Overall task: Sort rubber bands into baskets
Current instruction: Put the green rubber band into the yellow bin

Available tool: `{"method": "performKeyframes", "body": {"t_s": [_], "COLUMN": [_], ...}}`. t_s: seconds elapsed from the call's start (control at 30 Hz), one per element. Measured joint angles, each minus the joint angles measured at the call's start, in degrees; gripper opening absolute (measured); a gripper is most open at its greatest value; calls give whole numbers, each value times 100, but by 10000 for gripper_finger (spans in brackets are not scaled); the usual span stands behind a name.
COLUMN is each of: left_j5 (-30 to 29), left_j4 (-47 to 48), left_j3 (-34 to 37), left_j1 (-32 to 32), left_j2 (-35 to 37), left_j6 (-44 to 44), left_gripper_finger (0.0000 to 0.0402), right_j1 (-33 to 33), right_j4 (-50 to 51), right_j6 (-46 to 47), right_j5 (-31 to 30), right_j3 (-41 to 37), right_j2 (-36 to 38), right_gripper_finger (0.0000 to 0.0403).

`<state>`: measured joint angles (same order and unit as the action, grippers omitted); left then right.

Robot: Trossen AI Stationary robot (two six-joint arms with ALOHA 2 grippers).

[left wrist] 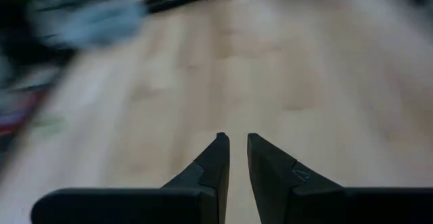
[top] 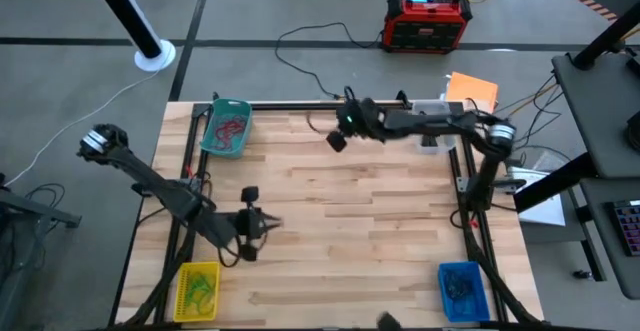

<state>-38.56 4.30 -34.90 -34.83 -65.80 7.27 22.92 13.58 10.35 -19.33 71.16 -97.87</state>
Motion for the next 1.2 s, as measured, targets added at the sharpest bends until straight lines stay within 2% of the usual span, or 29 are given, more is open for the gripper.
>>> {"method": "performKeyframes", "body": {"t_s": [0.1,0.17,0.23,0.33,0.5,0.67,0.8,1.0,1.2], "left_j5": [965,1105,998,621,22,-117,-145,-147,-149], "left_j4": [-1101,-1797,-2131,-2208,-2133,-2136,-2132,-2140,-2141], "left_j3": [593,902,1099,1219,1222,1222,1222,1222,1222], "left_j1": [18,12,22,22,24,48,44,51,55], "left_j2": [462,682,886,1106,1180,1113,1056,1038,1038], "left_j6": [-256,-422,-523,-577,-734,-985,-993,-989,-937], "left_gripper_finger": [39,39,39,39,39,39,39,39,39], "right_j1": [386,582,692,797,1027,1050,1049,1049,1101], "right_j4": [349,565,759,1172,1877,1927,1953,2204,2247], "right_j6": [-729,-1257,-1607,-1736,-631,-250,-228,-85,257], "right_j5": [872,1465,1749,1790,1767,1676,1504,979,1429], "right_j3": [750,1127,1458,1880,2395,2513,2520,2515,2515], "right_j2": [-589,-944,-1255,-1627,-2061,-2327,-2405,-2350,-2566], "right_gripper_finger": [11,11,11,11,11,23,59,139,208]}}
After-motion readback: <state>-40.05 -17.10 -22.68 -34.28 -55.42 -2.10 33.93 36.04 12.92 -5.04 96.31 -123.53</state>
